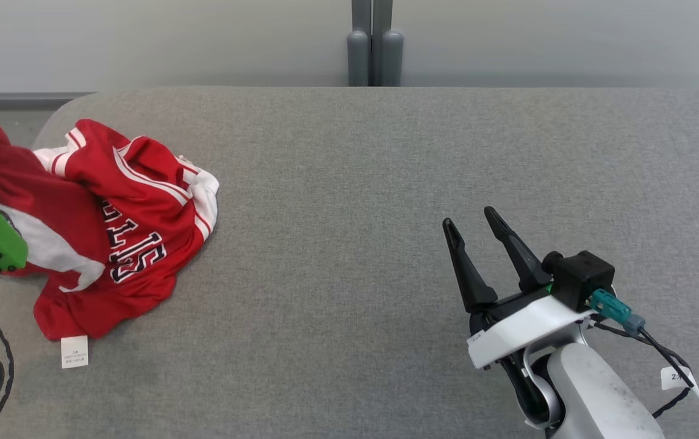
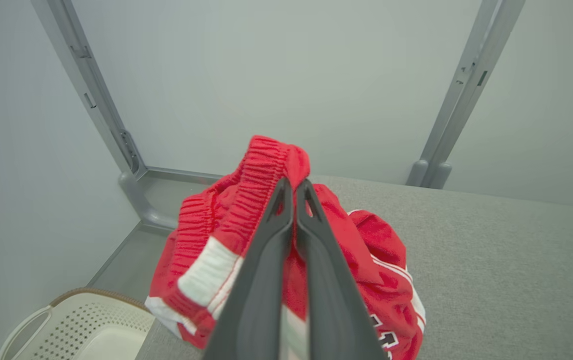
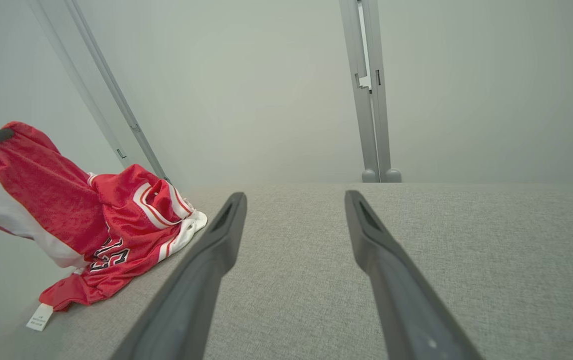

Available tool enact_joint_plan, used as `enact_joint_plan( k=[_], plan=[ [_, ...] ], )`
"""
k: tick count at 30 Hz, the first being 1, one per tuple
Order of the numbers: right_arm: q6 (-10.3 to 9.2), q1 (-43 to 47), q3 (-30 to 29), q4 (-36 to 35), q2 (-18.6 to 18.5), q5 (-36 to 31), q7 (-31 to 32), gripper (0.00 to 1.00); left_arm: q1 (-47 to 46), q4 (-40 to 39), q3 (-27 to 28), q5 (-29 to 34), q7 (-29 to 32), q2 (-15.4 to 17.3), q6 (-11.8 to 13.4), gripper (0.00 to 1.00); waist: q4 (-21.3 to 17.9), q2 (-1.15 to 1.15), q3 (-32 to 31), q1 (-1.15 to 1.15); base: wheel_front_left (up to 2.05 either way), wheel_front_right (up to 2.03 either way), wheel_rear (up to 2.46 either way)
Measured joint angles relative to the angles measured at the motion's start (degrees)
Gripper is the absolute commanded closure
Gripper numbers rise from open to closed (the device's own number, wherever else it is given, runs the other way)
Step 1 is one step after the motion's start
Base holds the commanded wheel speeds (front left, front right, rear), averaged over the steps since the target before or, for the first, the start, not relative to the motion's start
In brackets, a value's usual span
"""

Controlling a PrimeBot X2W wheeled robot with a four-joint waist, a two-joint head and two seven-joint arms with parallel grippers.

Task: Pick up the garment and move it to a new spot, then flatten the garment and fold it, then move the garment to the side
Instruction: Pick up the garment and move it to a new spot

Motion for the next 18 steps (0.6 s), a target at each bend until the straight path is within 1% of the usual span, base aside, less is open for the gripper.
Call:
enact_joint_plan(
  k=[7,10,15,18],
  plan=[
    [0.00,0.69,-0.96,-0.09,0.65,0.08,0.01,0.00,0.42,-16.93,-1.69,-0.59,5.26,-0.55,1.32,1.00,-3.25,0.00,-1.46,0.00,0.00,0.00,0.00],
    [0.00,0.76,-1.57,-0.24,0.89,0.09,0.00,0.00,-0.11,-23.34,-3.11,-1.13,7.65,-1.66,2.08,1.00,-5.38,0.00,-1.55,0.00,0.00,0.00,0.00],
    [0.00,0.62,-2.25,-0.44,1.20,0.22,0.00,0.00,-2.13,-30.53,-5.43,-2.13,10.09,-3.48,2.75,1.00,-9.12,0.00,-1.44,0.00,0.00,0.00,0.00],
    [0.00,0.54,-2.87,-0.63,1.34,0.32,0.00,0.00,-3.64,-33.39,-7.11,-2.97,10.58,-5.46,2.89,1.00,-11.53,0.00,-1.29,0.00,0.00,0.00,0.00]
  ],
)
